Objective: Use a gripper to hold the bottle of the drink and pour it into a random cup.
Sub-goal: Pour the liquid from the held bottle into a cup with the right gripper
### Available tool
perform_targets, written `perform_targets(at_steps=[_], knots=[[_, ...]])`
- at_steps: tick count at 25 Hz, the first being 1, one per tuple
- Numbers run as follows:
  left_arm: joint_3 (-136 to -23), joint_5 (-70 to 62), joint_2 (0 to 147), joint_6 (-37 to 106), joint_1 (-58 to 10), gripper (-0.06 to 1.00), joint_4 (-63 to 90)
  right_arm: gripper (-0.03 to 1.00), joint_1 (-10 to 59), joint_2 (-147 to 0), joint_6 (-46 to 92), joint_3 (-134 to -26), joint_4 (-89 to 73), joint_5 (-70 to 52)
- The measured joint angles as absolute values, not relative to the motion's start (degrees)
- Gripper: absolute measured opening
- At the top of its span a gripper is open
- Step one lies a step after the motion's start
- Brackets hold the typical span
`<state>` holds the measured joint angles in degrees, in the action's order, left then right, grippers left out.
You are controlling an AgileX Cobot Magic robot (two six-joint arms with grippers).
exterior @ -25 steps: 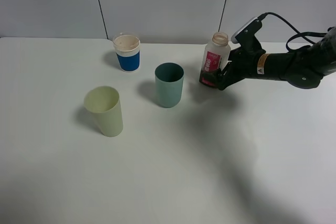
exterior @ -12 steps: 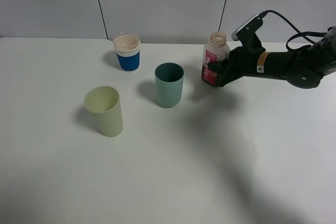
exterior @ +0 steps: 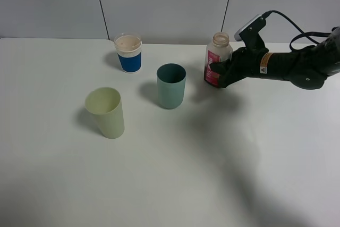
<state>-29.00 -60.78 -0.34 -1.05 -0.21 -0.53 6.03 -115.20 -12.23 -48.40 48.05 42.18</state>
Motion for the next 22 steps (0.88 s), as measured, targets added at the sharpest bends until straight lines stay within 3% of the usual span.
perform_targets(at_steps=[12,22], knots=[[-29.0,-60.8,-0.3,-1.0,-0.2,0.93,-0.5,0.36,7.2,-109.1,-14.0,-48.4,48.2,34.9],[-29.0,-60.8,-0.3,-1.0,-0.2,0.93,-0.5,0.36,13.3,-106.0,-13.9,-48.6,47.8,31.9]])
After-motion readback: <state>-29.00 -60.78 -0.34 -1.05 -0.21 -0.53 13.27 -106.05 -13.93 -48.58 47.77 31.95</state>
